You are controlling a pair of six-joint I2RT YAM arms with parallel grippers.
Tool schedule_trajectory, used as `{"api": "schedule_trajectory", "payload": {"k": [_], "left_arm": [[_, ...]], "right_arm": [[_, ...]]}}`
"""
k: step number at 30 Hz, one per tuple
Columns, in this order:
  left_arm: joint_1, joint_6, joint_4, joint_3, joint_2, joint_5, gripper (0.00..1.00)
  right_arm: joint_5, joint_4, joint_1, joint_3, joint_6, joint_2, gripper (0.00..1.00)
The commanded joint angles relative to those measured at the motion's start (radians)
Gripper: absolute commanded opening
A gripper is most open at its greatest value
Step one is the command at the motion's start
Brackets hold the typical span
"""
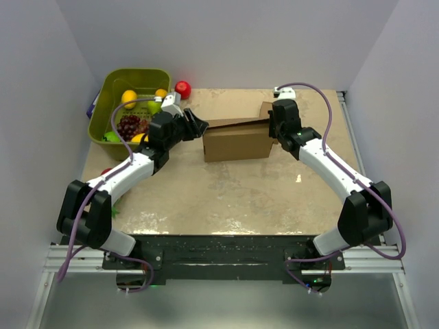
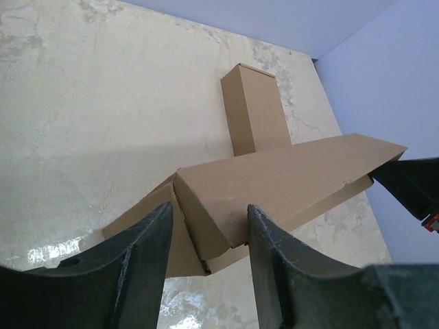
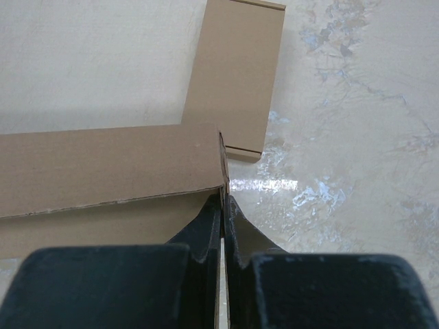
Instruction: Fold the paper box
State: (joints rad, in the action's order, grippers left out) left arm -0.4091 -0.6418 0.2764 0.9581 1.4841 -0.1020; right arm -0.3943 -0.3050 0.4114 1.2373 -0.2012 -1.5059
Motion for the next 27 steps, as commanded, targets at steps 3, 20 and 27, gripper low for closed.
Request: {"api": "schedule_trajectory", "payload": {"k": [3, 20, 27], "left_arm": [[-0.010, 0.010, -0.034, -0.059, 0.005, 0.030, 0.50], [-0.008, 0.017, -0.039, -0.064, 0.019, 0.024, 0.49], [-0.010, 0.019, -0.045, -0.067, 0.019, 0.024, 0.49]], "right_arm": [[0.023, -0.146, 0.001, -0.015, -0.004, -0.022, 0.03], [0.190, -0.283, -0.013, 0.163, -0.038, 0.070, 0.58], [0.203, -0.292, -0.032, 0.249, -0.067, 0.075, 0.55]]}}
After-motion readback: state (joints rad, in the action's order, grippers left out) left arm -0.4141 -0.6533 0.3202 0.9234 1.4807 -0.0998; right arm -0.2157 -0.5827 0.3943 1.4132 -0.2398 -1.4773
